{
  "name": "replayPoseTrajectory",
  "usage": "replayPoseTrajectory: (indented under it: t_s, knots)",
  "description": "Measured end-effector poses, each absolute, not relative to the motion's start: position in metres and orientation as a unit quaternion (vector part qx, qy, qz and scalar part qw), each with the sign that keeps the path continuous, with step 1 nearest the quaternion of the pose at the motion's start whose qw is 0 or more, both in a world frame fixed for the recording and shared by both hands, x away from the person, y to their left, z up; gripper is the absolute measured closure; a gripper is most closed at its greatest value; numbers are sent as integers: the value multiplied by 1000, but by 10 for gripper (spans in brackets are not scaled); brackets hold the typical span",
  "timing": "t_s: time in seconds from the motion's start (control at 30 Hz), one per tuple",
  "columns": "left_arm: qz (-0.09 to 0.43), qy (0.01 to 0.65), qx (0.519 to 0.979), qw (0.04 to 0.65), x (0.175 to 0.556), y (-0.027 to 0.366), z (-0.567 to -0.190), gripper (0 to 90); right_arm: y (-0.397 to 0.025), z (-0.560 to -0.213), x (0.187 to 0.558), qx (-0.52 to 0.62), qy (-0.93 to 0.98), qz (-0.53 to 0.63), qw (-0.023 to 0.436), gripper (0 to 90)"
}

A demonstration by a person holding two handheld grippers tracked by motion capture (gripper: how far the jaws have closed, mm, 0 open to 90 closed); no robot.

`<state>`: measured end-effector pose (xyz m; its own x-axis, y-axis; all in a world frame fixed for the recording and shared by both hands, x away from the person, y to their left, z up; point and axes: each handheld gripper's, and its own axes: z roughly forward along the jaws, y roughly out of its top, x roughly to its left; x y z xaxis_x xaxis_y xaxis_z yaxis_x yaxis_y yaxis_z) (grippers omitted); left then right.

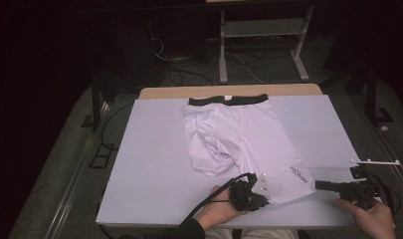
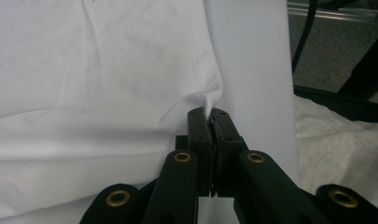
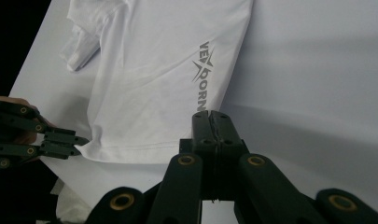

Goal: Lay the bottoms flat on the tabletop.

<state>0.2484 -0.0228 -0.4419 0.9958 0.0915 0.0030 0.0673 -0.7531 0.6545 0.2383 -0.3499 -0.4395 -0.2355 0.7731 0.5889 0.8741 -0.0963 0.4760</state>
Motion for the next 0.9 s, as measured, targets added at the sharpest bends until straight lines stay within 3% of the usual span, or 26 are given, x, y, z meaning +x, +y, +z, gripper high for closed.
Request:
replayPoseTrajectory:
  t_s: [0.57,0.67,0.9]
  knots:
    - [-30,38,936,350,236,-22,-443,858,-350,-438,213,-610,-677,-406,68,890]
    - [-54,41,934,350,239,-20,-443,776,-350,-439,213,-613,-672,-409,75,880]
    - [-77,75,907,407,248,-2,-428,505,-343,-432,214,-600,-680,-420,34,588]
